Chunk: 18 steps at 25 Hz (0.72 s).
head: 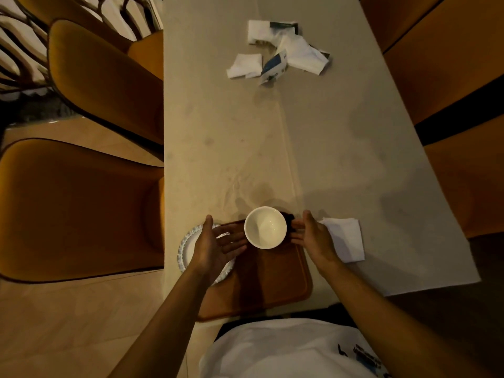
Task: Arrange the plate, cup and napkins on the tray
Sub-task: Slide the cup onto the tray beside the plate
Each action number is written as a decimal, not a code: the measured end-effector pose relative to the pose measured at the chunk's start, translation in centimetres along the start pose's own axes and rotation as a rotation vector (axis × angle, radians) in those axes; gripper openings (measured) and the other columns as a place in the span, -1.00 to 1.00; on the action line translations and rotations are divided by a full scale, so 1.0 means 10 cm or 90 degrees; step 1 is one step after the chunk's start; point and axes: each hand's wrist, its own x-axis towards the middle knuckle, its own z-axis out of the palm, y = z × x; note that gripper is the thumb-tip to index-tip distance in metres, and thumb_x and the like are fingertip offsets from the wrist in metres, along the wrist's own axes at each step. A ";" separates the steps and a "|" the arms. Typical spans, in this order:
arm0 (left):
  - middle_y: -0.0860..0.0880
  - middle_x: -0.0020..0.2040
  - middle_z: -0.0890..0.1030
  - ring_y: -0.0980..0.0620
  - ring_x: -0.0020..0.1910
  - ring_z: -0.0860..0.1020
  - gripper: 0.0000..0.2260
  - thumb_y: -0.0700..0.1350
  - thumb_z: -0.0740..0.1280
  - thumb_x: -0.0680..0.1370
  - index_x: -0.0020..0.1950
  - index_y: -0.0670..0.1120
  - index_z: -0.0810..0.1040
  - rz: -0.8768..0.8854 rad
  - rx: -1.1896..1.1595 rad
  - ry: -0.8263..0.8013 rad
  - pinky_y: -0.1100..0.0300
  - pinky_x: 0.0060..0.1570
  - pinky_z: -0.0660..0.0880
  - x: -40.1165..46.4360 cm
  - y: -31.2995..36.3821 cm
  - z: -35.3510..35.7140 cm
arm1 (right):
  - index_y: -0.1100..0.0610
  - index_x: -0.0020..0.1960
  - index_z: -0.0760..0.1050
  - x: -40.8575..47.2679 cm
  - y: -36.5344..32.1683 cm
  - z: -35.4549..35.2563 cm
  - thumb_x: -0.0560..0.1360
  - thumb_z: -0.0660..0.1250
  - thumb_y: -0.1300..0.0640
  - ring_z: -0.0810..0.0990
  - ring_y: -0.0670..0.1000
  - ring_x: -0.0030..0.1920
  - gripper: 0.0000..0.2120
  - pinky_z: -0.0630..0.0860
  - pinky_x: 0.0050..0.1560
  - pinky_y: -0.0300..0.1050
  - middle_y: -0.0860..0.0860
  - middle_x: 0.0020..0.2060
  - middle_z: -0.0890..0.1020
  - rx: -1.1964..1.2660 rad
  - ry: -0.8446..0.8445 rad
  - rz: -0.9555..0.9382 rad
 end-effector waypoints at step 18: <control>-0.25 0.10 0.68 -0.25 0.11 0.64 -0.44 0.23 0.06 0.64 0.22 -0.22 0.55 0.042 0.064 0.005 -0.19 0.19 0.54 0.01 -0.03 0.18 | 0.13 0.33 0.47 0.07 -0.09 -0.11 0.63 0.15 -0.11 0.62 0.10 0.13 -0.59 0.62 0.07 0.01 0.08 0.15 0.60 0.003 0.011 0.023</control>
